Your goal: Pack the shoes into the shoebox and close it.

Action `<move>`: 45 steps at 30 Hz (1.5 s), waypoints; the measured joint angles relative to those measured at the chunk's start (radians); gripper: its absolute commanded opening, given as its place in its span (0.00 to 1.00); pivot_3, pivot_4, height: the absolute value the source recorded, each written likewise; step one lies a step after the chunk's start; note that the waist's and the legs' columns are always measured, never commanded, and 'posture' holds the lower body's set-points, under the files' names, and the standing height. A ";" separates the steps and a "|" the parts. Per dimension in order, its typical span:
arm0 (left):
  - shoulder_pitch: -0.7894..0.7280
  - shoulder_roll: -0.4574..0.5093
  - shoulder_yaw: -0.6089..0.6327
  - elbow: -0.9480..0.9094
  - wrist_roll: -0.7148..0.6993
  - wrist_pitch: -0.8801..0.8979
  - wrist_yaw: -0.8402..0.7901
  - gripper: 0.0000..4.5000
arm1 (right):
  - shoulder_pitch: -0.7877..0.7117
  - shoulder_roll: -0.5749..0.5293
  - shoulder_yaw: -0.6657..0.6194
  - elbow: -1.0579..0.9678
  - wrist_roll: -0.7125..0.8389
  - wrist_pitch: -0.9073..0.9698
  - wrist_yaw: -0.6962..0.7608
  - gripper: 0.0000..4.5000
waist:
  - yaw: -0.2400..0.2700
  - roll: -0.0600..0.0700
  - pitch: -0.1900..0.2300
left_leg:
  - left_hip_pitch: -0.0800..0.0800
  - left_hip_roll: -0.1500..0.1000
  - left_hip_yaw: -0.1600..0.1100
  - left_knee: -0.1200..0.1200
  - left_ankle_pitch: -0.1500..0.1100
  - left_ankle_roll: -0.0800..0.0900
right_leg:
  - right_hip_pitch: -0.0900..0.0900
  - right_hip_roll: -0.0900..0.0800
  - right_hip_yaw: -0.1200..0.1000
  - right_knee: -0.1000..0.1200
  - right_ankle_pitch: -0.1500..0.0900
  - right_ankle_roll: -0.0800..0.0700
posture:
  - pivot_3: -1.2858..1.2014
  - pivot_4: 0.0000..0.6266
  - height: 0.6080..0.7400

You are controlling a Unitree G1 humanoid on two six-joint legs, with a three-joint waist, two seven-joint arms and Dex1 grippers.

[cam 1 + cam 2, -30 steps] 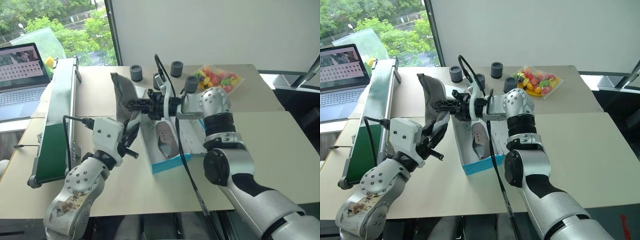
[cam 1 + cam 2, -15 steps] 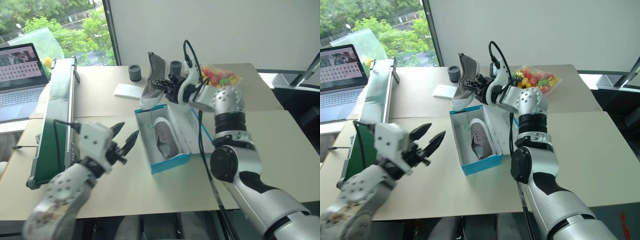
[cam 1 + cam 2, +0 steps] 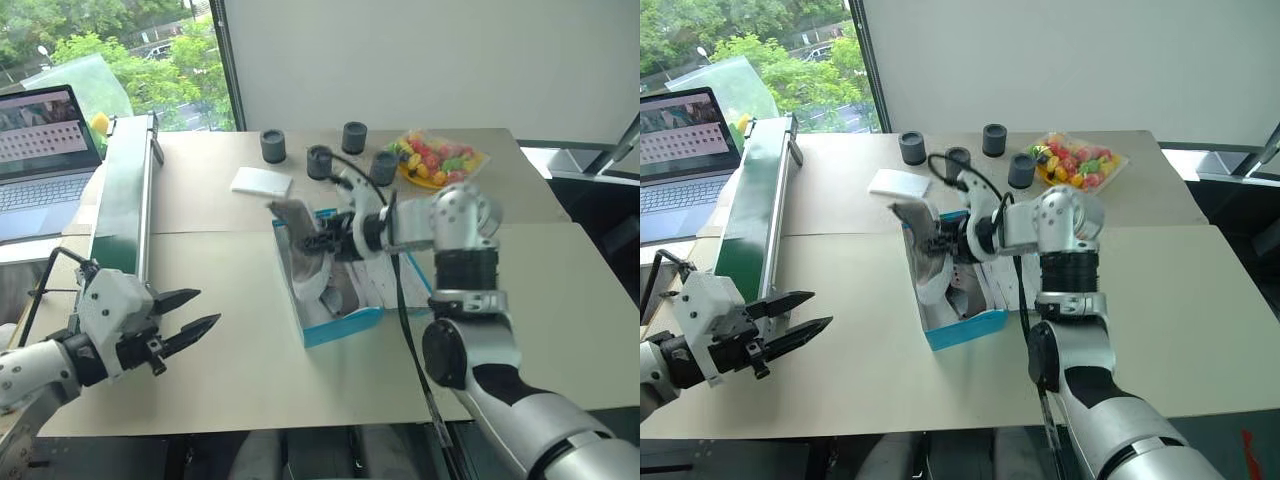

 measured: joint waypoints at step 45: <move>-0.107 0.003 -0.147 0.035 0.035 -0.044 0.051 0.57 | -0.050 0.008 0.447 0.312 -0.349 -0.404 0.316 0.99 | -0.021 -0.001 -0.001 | 0.009 0.020 0.008 -0.001 0.000 0.000 | 0.001 0.020 0.006 -0.001 0.005 -0.011 | 0.52 0.24 0.90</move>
